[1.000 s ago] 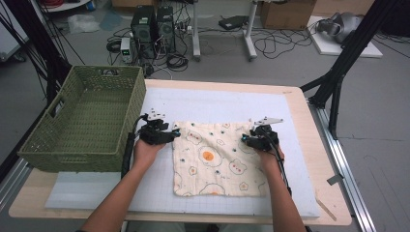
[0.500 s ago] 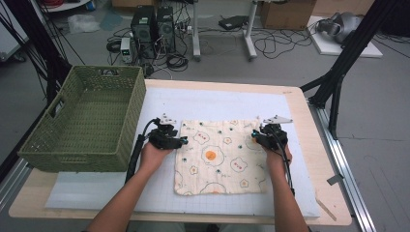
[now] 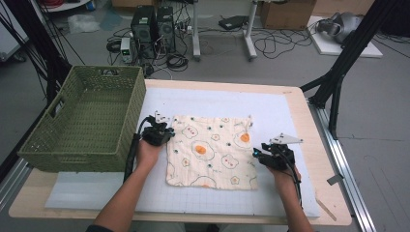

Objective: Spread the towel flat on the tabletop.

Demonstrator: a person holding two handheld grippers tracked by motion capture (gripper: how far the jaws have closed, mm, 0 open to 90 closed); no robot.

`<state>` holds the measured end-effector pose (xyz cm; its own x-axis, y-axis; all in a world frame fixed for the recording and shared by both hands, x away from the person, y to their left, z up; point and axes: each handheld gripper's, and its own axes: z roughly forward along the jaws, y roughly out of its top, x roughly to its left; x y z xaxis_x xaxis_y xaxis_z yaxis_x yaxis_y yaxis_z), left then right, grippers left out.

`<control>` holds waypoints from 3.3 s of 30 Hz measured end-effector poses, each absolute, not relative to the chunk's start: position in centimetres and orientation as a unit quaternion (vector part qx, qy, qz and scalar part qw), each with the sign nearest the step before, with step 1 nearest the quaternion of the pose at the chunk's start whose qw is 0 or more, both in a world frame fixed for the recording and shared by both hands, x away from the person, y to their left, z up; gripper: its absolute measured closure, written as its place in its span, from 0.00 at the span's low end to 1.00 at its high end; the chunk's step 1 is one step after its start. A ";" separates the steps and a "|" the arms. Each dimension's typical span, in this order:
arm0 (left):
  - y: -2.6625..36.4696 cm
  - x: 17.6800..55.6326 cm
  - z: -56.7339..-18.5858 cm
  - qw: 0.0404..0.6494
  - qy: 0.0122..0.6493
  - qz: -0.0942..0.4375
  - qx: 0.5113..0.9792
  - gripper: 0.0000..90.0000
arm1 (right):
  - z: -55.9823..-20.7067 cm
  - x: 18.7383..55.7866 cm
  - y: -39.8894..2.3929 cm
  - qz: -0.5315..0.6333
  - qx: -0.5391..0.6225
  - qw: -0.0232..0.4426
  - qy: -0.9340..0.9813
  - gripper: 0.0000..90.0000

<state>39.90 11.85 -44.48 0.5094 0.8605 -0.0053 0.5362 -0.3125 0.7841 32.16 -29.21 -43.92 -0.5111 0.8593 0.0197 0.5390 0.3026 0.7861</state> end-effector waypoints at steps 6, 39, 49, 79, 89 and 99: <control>12.0 39.4 -44.0 0.412 0.458 0.191 0.765 0.55 | -44.9 31.4 -27.4 0.378 0.428 0.168 0.804 0.65; 13.7 29.7 -44.6 0.396 0.361 0.165 0.828 0.96 | -44.1 26.2 -27.5 0.387 0.387 0.183 0.817 0.53; 13.9 29.2 -44.7 0.412 0.357 0.135 0.827 0.94 | -44.3 25.2 -27.1 0.364 0.353 0.146 0.849 0.96; 15.5 30.3 -42.1 0.562 0.338 0.168 0.736 0.22 | -41.5 25.6 -29.5 0.432 0.410 0.257 0.761 0.13; 16.0 30.0 -42.3 0.560 0.341 0.169 0.736 0.22 | -41.9 25.7 -29.9 0.427 0.414 0.258 0.761 0.13; 16.2 30.1 -42.5 0.557 0.349 0.164 0.736 0.22 | -42.0 25.6 -30.1 0.427 0.420 0.261 0.757 0.13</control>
<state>30.06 16.23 -42.55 0.7026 0.6962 -0.1472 0.3306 -0.1363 0.9339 25.62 -30.09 -42.04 -0.5113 0.8586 -0.0371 0.4123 0.2829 0.8660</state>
